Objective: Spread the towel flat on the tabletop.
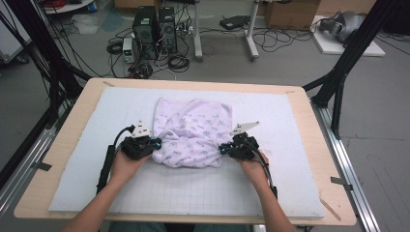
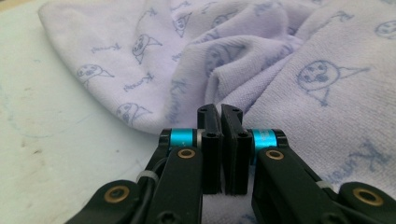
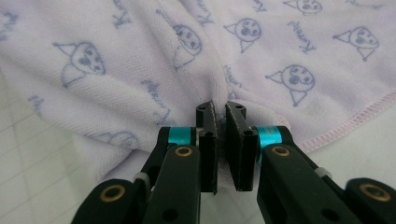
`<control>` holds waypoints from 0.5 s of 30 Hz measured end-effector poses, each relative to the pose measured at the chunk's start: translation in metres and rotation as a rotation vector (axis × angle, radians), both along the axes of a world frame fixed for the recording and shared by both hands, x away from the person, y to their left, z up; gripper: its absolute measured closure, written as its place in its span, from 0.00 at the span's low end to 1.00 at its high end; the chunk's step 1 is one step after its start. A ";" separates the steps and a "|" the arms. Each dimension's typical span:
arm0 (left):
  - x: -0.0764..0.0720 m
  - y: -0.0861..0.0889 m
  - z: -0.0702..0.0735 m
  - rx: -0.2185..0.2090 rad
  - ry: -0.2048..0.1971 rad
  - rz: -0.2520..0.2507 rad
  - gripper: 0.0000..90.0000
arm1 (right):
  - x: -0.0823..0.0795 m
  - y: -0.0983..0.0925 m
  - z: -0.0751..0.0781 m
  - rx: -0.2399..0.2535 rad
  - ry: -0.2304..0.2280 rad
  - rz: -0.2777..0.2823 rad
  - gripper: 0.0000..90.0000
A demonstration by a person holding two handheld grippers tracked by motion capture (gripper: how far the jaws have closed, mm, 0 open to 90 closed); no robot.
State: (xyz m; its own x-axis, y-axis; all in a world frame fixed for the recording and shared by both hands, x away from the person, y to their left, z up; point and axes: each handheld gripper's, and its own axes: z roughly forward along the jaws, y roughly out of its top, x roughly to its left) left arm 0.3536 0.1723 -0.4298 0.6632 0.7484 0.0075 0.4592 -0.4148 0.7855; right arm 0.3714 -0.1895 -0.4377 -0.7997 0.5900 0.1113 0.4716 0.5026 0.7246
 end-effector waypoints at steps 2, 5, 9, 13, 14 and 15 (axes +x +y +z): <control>0.004 0.001 -0.001 -0.016 0.022 0.005 0.95 | 0.003 0.000 -0.001 0.012 0.010 -0.002 0.93; 0.001 0.005 0.004 -0.030 0.017 -0.002 0.89 | 0.000 0.001 0.002 0.000 -0.003 0.004 0.91; -0.011 0.015 0.014 -0.026 -0.017 -0.010 0.79 | -0.009 -0.001 0.013 0.029 -0.041 0.001 0.87; -0.022 0.028 0.024 -0.021 -0.035 -0.014 0.74 | -0.021 -0.001 0.027 0.053 -0.091 0.010 0.80; -0.025 0.031 0.026 -0.020 -0.044 -0.014 0.73 | -0.024 -0.002 0.029 0.054 -0.103 0.017 0.78; -0.029 0.034 0.028 -0.017 -0.045 -0.017 0.73 | -0.027 -0.004 0.032 0.050 -0.110 0.015 0.76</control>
State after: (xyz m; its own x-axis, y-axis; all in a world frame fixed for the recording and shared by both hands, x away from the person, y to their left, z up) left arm 0.3250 0.2068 -0.4019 0.6749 0.7375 0.0256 0.4160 -0.4089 0.8122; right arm 0.3440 -0.1930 -0.4060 -0.8174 0.5738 0.0509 0.3801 0.4710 0.7960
